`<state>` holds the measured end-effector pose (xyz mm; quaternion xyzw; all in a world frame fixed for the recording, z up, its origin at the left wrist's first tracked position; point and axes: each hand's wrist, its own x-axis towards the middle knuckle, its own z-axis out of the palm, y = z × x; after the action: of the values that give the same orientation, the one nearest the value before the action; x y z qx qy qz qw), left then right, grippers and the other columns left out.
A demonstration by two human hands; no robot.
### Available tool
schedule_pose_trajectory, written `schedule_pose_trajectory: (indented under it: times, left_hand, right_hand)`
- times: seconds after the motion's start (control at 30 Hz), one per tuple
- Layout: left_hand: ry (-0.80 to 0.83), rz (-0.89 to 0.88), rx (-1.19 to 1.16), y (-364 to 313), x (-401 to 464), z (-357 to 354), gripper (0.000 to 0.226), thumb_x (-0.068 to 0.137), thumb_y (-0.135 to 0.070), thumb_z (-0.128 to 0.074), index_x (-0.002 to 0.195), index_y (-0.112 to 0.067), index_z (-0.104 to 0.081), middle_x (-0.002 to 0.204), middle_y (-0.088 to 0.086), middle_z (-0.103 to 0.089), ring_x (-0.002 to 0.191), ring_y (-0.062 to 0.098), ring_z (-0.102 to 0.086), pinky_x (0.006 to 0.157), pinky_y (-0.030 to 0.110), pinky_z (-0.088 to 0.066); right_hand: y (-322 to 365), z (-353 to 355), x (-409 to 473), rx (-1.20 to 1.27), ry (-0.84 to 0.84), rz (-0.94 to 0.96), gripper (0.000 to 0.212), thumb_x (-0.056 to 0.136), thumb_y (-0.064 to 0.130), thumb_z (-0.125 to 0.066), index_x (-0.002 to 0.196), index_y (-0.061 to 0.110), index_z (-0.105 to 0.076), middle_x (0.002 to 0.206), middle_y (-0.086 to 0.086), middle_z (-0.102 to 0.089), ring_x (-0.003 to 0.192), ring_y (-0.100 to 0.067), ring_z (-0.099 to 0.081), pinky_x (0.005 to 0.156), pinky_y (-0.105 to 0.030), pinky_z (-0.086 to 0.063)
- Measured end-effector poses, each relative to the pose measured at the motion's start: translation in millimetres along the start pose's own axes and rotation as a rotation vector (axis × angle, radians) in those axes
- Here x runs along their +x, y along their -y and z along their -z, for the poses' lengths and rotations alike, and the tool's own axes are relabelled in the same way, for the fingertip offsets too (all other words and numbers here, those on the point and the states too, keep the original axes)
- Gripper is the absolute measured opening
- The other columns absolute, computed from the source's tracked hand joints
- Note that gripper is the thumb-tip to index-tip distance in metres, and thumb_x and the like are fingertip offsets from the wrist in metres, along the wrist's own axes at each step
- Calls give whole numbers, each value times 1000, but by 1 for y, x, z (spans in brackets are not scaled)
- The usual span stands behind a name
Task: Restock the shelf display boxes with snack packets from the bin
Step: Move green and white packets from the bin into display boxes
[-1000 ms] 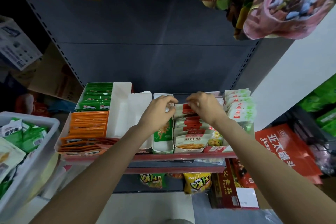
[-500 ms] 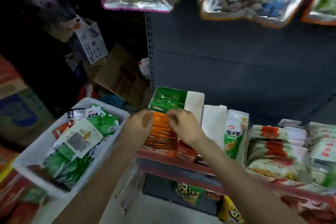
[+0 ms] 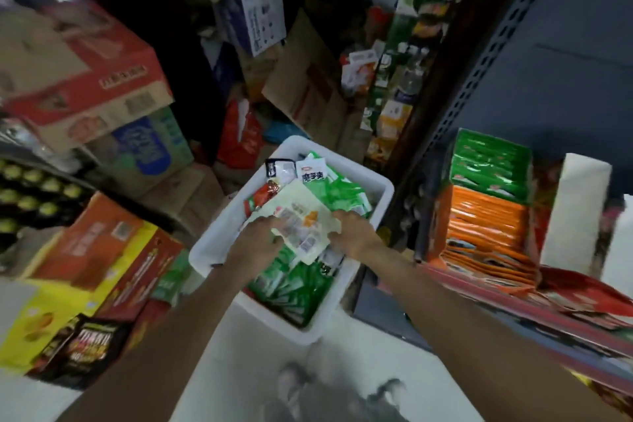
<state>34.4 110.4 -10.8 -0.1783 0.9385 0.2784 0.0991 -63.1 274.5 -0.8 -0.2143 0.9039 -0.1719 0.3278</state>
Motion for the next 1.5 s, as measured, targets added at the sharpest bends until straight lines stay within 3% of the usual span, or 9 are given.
schedule_pose_trajectory:
  times: [0.27, 0.4, 0.5, 0.63, 0.77, 0.97, 1.13, 1.27, 1.5]
  left_hand:
    - [445, -129, 176, 43, 15, -21, 73, 92, -20, -51, 150, -30, -8, 157, -8, 13, 145, 16, 5, 117, 48, -17]
    - [318, -89, -68, 35, 16, -21, 60, 94, -19, -52, 148, -21, -25, 158, -1, -10, 141, 16, -23, 113, 33, -22]
    - [199, 15, -335, 27, 19, -13, 41, 97, -17, -49, 137, -15, -46, 135, 5, -49, 81, 10, -59, 70, 17, -46]
    - [166, 145, -577, 17, 26, -7, 35, 99, -21, -44, 132, -12, -51, 137, 6, -51, 125, 20, -48, 105, 33, -39]
    - [273, 325, -943, -14, 33, 8, 50, 96, -47, -43, 136, -17, -45, 139, 6, -46, 126, 24, -46, 103, 42, -40]
    - [71, 295, -1362, -44, 42, 28, 36, 93, -46, -50, 117, -20, -58, 125, 10, -61, 114, 28, -58, 101, 53, -42]
    - [155, 213, -1398, -63, 33, 40, 31, 91, -27, -60, 120, -17, -61, 115, 9, -67, 105, 29, -63, 93, 49, -49]
    - [190, 130, -1320, -101, 16, 50, 19, 87, -26, -66, 102, -29, -53, 100, -7, -63, 86, 10, -61, 64, 31, -51]
    - [246, 40, -1322, -182, 5, 36, 39, 81, -32, -70, 117, -26, -55, 110, -9, -64, 101, 10, -59, 87, 37, -50]
  right_hand:
    - [13, -30, 44, 175, -121, -287, 62, 90, 30, -60, 142, 9, -35, 140, -18, -40, 122, -32, -48, 95, -34, -43]
    - [18, -29, 48, 255, -132, -293, 37, 89, 26, -62, 120, 5, -58, 120, -15, -62, 110, -28, -59, 78, -29, -45]
    - [17, -19, 47, 379, -207, -280, 43, 90, 17, -61, 131, 6, -50, 127, -16, -57, 114, -31, -56, 87, -34, -47]
    - [12, -7, 38, 570, -403, -245, 34, 91, 13, -59, 123, 4, -54, 115, -20, -62, 101, -37, -59, 87, -48, -50]
    - [18, -3, 20, 604, -490, -61, 17, 89, 15, -62, 105, 9, -61, 91, -8, -65, 78, -25, -61, 74, -44, -53]
    - [39, 11, -13, 684, -73, 283, 37, 79, 10, -73, 112, 21, -63, 114, 2, -56, 97, -5, -57, 87, -21, -49]
    - [14, 45, -26, 784, -631, 56, 29, 78, 26, -76, 96, 17, -55, 103, -2, -54, 95, -9, -54, 78, -25, -49]
    - [-3, 73, -55, 1048, -536, -26, 15, 81, 13, -72, 89, 10, -60, 94, -18, -66, 82, -25, -63, 71, -35, -54]
    - [-74, 110, -118, 1236, -662, -67, 5, 91, 13, -58, 88, 10, -60, 94, -6, -69, 78, -19, -67, 61, -33, -56]
